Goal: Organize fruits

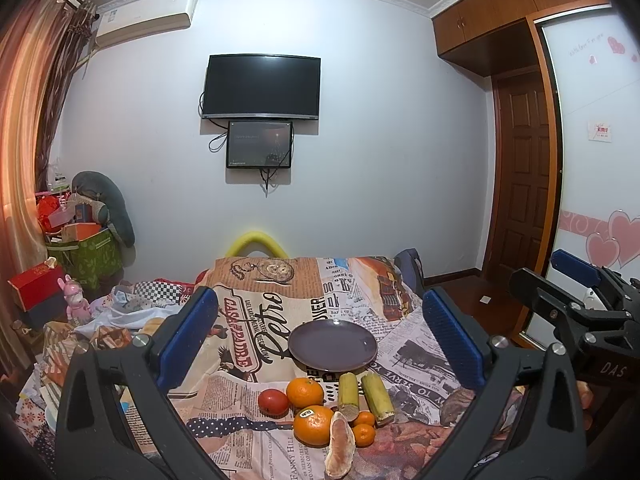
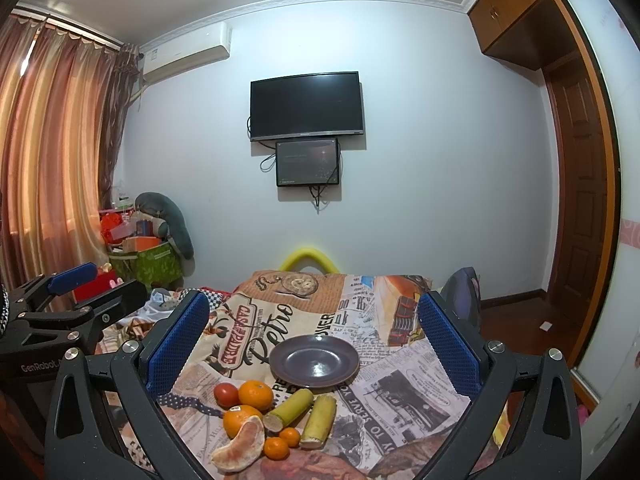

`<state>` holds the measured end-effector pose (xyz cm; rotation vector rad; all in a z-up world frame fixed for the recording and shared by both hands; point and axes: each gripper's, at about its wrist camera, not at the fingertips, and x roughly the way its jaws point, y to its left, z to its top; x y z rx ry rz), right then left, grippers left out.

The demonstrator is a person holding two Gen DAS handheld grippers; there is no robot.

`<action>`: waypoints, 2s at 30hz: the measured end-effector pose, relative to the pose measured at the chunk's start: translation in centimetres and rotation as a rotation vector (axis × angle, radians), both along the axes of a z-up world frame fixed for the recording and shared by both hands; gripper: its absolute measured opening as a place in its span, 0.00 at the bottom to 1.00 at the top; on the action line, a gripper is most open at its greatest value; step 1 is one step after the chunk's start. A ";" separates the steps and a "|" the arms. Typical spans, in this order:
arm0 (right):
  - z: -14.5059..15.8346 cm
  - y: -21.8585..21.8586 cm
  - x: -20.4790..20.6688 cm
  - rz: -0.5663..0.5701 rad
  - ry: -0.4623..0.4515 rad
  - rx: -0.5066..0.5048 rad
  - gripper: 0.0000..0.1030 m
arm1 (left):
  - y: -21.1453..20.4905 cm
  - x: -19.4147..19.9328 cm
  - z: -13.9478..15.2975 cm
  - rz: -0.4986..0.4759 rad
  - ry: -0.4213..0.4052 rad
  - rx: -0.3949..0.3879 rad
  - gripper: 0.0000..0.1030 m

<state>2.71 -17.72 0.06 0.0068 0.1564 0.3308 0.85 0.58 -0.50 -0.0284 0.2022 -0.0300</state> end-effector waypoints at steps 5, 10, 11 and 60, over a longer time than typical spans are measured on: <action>-0.1 0.0 0.0 0.000 0.000 0.001 1.00 | -0.1 0.1 0.0 -0.002 0.001 0.000 1.00; 0.0 0.0 0.0 0.000 0.000 0.000 1.00 | -0.1 0.0 0.0 -0.003 -0.001 -0.002 1.00; -0.1 0.0 0.0 0.001 0.001 0.001 1.00 | -0.1 -0.1 0.0 -0.002 -0.001 -0.002 1.00; -14.0 5.9 10.2 0.314 0.625 -0.157 0.54 | 6.7 10.2 -13.0 -0.034 0.480 -0.005 0.59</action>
